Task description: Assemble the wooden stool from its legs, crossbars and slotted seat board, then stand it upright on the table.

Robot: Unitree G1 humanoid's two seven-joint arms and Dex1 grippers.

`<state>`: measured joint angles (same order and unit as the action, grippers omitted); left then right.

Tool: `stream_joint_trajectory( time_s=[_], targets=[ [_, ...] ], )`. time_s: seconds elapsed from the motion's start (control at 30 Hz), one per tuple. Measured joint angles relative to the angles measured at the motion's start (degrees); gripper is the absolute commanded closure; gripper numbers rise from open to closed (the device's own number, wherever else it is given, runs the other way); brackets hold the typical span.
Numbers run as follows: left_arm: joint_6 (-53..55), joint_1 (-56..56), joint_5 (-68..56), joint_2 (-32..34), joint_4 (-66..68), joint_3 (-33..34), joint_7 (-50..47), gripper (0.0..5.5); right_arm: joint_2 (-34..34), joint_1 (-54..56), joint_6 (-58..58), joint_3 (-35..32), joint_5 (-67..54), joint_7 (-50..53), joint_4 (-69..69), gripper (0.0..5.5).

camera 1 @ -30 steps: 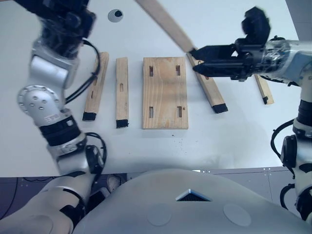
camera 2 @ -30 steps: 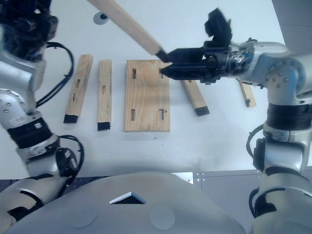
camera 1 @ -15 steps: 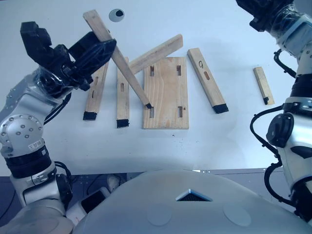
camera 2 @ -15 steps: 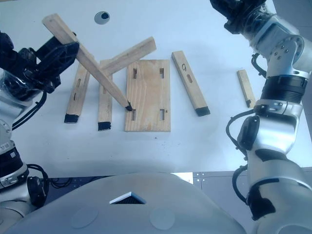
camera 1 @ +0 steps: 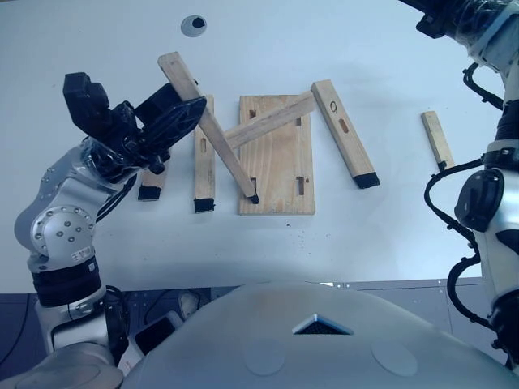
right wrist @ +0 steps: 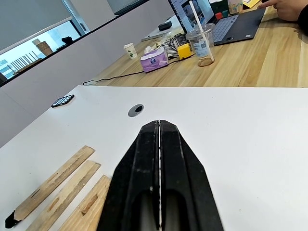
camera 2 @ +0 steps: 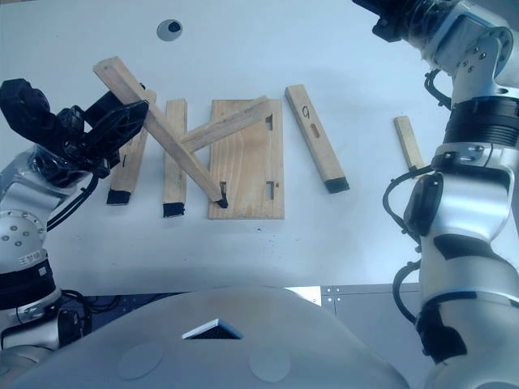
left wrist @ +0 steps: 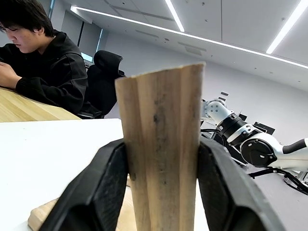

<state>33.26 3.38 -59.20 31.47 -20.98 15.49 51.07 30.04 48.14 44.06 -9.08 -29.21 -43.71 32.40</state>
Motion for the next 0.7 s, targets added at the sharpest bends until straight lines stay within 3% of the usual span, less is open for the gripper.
stream_joint_trajectory(
  time_s=[0.4,0.7],
  targets=[
    [-6.1,3.8,2.0,15.7,0.2,0.5,12.7,3.51,-0.1,-6.8,1.4,-0.3,-0.2,-0.9,-7.3,5.5],
    [-13.5,-0.7,4.5,19.6,4.2,-4.0,18.8,3.51,-0.2,-11.0,1.7,-1.6,-0.3,0.2,-10.4,5.5]
  ],
)
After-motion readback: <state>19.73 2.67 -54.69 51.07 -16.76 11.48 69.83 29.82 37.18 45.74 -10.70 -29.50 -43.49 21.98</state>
